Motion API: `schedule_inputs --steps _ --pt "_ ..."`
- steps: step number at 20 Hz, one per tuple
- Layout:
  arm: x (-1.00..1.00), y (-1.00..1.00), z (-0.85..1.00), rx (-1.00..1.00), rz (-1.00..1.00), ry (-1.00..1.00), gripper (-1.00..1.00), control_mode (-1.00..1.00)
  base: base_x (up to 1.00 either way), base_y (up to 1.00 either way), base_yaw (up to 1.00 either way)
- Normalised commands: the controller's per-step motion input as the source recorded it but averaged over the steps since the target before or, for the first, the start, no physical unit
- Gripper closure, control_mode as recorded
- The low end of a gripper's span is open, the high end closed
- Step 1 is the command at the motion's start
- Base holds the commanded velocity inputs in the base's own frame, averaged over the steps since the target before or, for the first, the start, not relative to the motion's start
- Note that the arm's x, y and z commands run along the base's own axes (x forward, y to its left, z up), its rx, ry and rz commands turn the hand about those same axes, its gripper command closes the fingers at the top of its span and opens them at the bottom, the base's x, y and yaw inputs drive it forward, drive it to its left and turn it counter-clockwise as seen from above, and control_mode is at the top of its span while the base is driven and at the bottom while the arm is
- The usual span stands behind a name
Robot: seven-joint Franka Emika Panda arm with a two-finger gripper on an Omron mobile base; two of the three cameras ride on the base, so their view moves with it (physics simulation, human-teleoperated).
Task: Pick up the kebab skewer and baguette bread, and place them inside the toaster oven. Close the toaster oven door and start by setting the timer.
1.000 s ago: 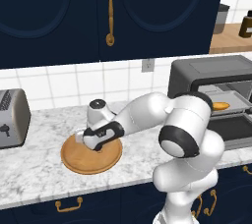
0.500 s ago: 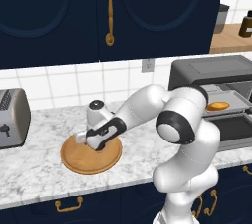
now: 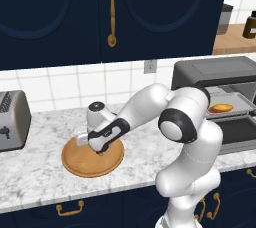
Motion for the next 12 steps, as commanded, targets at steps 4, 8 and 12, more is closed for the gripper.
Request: schedule_inputs --steps 4,8,12 --pt "0.0 -0.04 0.18 0.0 0.0 0.0 1.0 -1.0 0.0 0.0 0.0" --pt "-0.23 -0.42 0.54 0.01 -0.02 0.0 1.0 -1.0 0.0 0.0 0.0" --pt "-0.39 -0.82 0.42 0.05 -0.08 0.0 1.0 -1.0 0.0 0.0 0.0"
